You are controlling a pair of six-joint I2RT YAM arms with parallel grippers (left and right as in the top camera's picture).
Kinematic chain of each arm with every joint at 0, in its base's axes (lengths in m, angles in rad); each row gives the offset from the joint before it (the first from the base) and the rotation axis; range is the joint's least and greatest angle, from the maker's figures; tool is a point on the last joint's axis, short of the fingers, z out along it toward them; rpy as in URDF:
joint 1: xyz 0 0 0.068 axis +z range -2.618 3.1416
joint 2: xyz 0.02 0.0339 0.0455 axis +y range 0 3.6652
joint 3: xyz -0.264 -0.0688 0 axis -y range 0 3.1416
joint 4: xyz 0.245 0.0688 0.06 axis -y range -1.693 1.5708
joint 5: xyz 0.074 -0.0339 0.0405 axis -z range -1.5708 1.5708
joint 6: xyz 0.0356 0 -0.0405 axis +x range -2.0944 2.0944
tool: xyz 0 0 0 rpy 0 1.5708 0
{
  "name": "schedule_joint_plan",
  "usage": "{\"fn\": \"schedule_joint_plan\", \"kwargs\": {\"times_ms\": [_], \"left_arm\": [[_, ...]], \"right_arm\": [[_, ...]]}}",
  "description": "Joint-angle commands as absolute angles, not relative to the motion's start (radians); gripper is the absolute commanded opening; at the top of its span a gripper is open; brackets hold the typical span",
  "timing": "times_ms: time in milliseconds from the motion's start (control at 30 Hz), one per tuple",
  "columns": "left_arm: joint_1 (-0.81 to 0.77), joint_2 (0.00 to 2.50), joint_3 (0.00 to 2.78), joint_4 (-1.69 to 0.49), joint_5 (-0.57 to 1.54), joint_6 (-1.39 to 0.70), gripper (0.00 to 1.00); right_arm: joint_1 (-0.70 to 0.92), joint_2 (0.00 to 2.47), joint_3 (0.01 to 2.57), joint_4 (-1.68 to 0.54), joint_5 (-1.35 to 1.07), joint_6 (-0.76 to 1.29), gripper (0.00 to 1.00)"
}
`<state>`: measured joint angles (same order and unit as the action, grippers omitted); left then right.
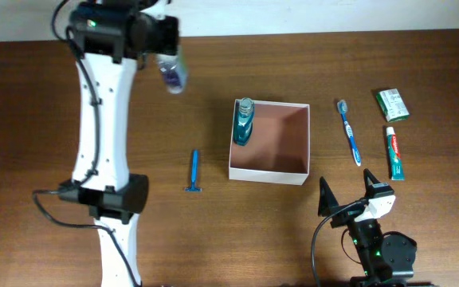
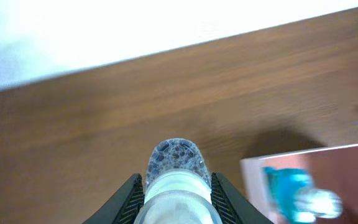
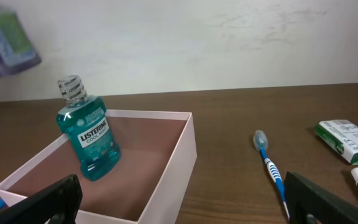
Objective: Pack container
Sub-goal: 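Lift the soap bottle and carry it over the pink box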
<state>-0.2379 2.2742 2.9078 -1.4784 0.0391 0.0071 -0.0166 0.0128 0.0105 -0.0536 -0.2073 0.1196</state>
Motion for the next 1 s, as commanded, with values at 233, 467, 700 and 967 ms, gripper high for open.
{"fn": "schedule_joint_plan", "kwargs": {"times_ms": [233, 467, 700, 967], "left_arm": [[-0.448, 2.262, 3.008, -1.433, 0.059, 0.0, 0.25], [-0.524, 2.262, 3.015, -1.387, 0.011, 0.0, 0.25], [-0.559, 2.262, 3.015, -1.369, 0.011, -0.007, 0.25], [-0.609, 2.261, 3.015, -1.334, 0.012, -0.007, 0.25]], "right_arm": [[-0.007, 0.004, 0.006, -0.06, -0.205, 0.112, 0.98], [-0.007, 0.004, 0.006, -0.06, -0.205, 0.112, 0.98], [-0.007, 0.004, 0.006, -0.06, -0.205, 0.112, 0.99], [-0.007, 0.004, 0.006, -0.06, -0.205, 0.112, 0.99]]}}
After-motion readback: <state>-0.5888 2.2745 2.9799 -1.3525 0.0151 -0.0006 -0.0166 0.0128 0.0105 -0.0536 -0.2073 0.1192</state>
